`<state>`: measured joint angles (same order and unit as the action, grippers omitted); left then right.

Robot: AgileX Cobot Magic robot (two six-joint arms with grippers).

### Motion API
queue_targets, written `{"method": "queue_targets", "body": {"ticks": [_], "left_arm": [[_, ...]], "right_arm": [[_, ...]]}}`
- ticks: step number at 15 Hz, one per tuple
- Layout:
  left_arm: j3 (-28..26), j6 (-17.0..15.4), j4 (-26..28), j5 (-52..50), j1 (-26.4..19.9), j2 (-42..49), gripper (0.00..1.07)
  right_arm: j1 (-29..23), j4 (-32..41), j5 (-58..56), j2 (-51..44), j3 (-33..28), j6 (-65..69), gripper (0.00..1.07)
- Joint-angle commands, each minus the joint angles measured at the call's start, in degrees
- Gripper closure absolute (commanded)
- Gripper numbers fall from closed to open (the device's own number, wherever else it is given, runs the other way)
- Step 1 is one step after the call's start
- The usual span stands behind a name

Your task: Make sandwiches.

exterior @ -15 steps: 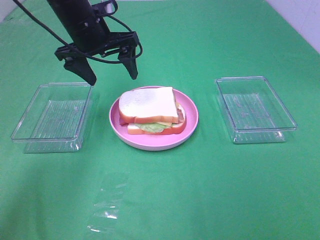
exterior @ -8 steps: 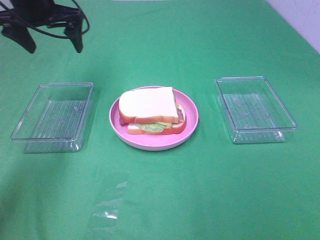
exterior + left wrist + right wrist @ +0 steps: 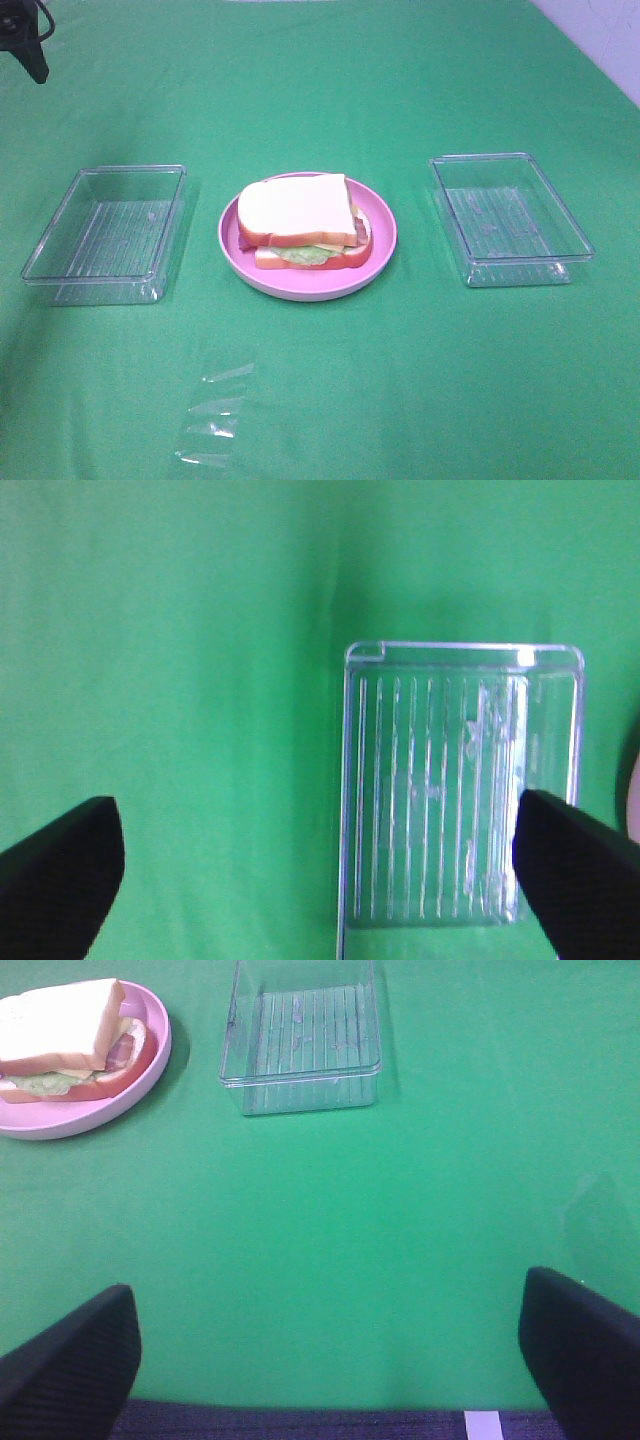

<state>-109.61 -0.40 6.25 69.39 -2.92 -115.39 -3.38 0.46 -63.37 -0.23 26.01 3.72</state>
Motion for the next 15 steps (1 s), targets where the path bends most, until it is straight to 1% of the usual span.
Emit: {"method": "queue_targets", "body": {"ticks": [1, 2, 3, 5, 7, 9, 10, 11, 14, 15], "left_arm": [[11.2, 1.8, 0.3, 3.6, 0.0, 9.8, 0.09], [17.0, 2.0, 0.6, 1.5, 0.0, 15.3, 0.09], [20.3, 2.0, 0.6, 0.3, 0.0, 17.7, 0.09], [32.8, 2.9, 0.7, -2.2, 0.0, 29.5, 0.09], [44.4, 5.2, 0.7, -3.6, 0.0, 42.2, 0.09], [53.4, 5.4, 0.6, -4.7, 0.0, 54.8, 0.09], [61.4, 5.4, 0.6, -5.2, 0.0, 68.2, 0.09], [62.7, 5.4, 0.6, -5.2, 0.0, 70.8, 0.09], [70.7, 5.4, 0.4, -5.6, 0.0, 89.2, 0.09], [73.3, 5.7, 0.3, -5.7, 0.0, 94.1, 0.09]], "right_arm": [[0.3, -0.2, 0.3, -1.1, -0.1, -0.4, 0.09], [0.3, -0.2, 0.3, -1.1, -0.1, -0.4, 0.09], [0.3, -0.2, 0.3, -1.1, -0.1, -0.4, 0.09], [0.3, -0.2, 0.3, -1.1, -0.1, -0.4, 0.09], [0.3, -0.2, 0.3, -1.1, -0.1, -0.4, 0.09], [0.3, -0.2, 0.3, -1.1, -0.1, -0.4, 0.09], [0.3, -0.2, 0.3, -1.1, -0.1, -0.4, 0.09], [0.3, -0.2, 0.3, -1.1, -0.1, -0.4, 0.09], [0.3, -0.2, 0.3, -1.1, -0.1, -0.4, 0.09], [0.3, -0.2, 0.3, -1.1, -0.1, -0.4, 0.09]]}}
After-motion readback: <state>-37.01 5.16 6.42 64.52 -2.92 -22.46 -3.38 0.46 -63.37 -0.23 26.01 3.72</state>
